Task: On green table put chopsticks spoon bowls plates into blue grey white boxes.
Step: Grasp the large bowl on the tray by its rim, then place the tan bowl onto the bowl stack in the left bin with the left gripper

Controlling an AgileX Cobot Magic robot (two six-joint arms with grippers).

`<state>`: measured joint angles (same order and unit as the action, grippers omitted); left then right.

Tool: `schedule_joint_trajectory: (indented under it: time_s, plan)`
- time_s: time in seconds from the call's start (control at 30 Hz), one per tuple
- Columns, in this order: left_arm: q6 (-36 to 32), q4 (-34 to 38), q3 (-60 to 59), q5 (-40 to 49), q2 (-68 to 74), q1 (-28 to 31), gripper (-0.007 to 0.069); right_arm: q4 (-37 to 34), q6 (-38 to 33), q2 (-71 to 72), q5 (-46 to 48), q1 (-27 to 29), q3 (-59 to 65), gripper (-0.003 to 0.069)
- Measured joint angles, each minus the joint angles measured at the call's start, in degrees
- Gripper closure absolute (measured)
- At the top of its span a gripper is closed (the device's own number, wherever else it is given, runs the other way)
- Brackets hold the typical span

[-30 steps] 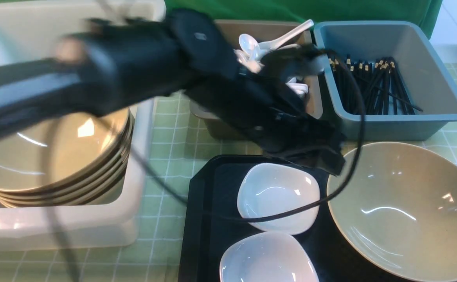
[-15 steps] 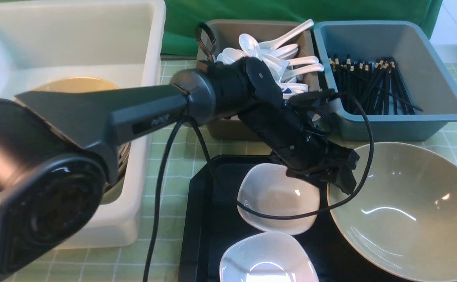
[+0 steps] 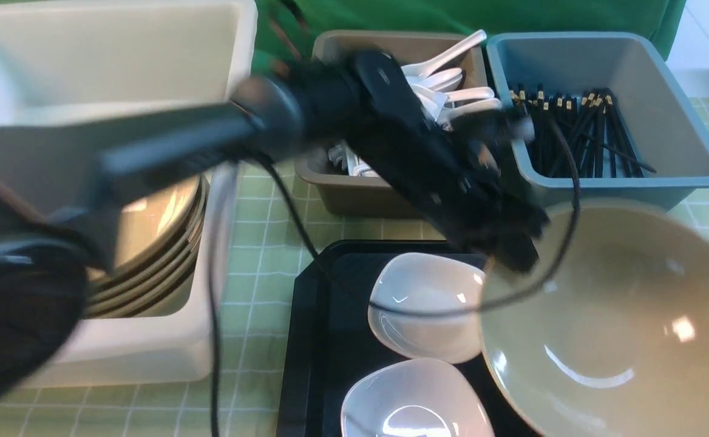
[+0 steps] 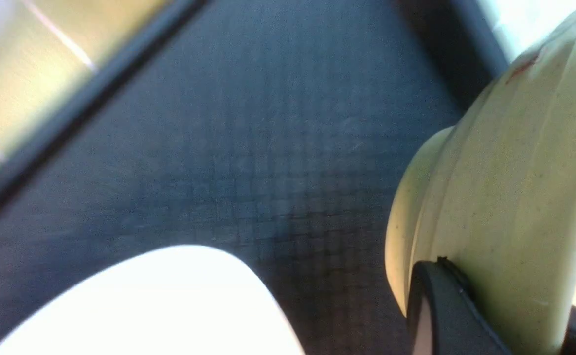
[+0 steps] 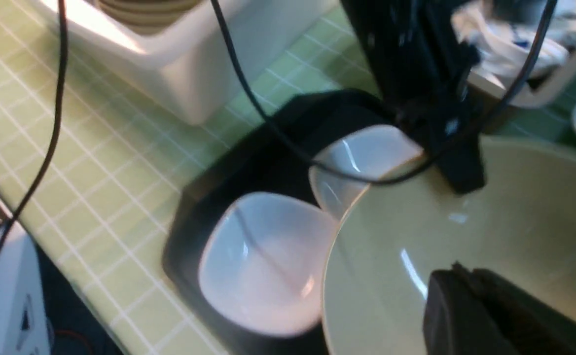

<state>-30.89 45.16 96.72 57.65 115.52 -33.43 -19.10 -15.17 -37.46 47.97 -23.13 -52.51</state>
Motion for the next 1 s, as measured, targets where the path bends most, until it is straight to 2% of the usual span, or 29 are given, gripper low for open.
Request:
schedule_joint_trajectory:
  time_s: [0.2,0.3,0.37,0.4,0.53,0.6,0.63,0.7,0.73,0.8,0.83,1.0]
  plan:
    - [0.0,-0.1,-0.1,7.2,-14.5,11.7,0.0608,-9.2,-9.8,-6.6,-3.6,-0.7,-1.5,0.0617]
    - [0.6,-0.1,-2.7,10.0,-21.1,19.4,0.0608,-11.1,-11.3,-9.7,-5.2,-0.8,-3.3,0.0613]
    - [1.3,-0.1,-7.0,10.7,-26.9,27.3,0.0608,-11.6,-11.9,-12.1,-5.8,-0.8,-4.9,0.0612]
    - [1.4,-0.1,-7.5,10.7,-27.5,28.1,0.0608,-11.6,-11.9,-12.4,-5.8,-0.8,-5.0,0.0612]
    - [2.4,-0.3,-22.9,10.1,-40.8,49.6,0.0608,-13.5,-12.6,-16.7,-6.2,-0.9,-5.9,0.0612]
    - [2.8,0.1,-26.0,9.7,-43.1,54.5,0.0608,-13.8,-13.1,-17.5,-6.2,-0.9,-5.9,0.0612]
    - [3.4,1.0,-30.3,9.0,-45.6,61.2,0.0608,-14.0,-13.2,-18.6,-6.2,-0.9,-5.9,0.0612]
    - [4.1,2.7,-34.5,7.7,-47.4,70.0,0.0608,-14.8,-13.4,-20.0,-6.2,-0.9,-5.9,0.0612]
    - [4.3,2.9,-35.3,7.4,-47.4,70.7,0.0608,-14.9,-13.4,-20.3,-6.2,-0.9,-5.9,0.0612]
    - [5.7,3.0,-38.7,4.5,-47.5,76.6,0.0608,-16.0,-13.5,-21.5,-6.2,-1.2,-5.9,0.0612]
    - [6.3,2.4,-39.6,3.2,-47.3,77.5,0.0608,-16.1,-13.5,-21.6,-6.3,-1.5,-5.9,0.0612]
    - [11.0,-4.1,-41.8,-1.6,-45.3,76.4,0.0608,-16.8,-14.8,-21.9,-6.4,-3.4,-5.9,0.0612]
